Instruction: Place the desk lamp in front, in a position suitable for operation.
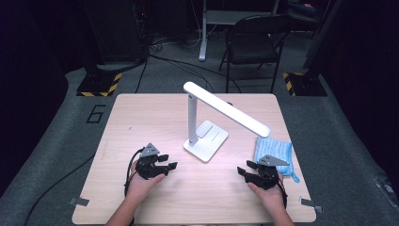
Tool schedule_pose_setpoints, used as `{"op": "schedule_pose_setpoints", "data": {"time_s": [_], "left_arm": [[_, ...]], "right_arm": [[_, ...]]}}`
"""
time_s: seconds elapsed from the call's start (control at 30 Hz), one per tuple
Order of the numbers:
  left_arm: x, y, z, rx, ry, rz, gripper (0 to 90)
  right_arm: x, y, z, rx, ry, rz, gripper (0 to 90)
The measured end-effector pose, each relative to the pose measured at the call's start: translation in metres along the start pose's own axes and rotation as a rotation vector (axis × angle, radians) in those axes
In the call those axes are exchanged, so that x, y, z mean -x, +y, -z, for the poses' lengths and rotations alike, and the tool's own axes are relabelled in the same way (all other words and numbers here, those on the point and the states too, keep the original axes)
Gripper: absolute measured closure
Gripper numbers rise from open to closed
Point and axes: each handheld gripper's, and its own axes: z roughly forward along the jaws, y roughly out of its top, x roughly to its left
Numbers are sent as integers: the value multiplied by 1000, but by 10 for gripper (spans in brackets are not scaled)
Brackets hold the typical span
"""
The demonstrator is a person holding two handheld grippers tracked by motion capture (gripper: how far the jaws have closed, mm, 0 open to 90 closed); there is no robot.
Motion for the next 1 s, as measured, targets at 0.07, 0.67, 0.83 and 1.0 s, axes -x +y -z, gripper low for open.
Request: {"op": "schedule_pose_setpoints", "data": {"time_s": [0.07,0.67,0.83,1.0], "left_arm": [[-1,3,0,4,-2,3,429],[-12,45,-13,-2,8,-29,467],[-9,59,-18,-1,10,-41,491],[-6,69,-22,4,7,-55,484]], "right_arm": [[0,0,-1,-5,2,-6,454],[6,-2,0,1,27,-54,454],[8,-4,-1,-7,36,-72,453],[9,-4,0,4,35,-82,451]]}}
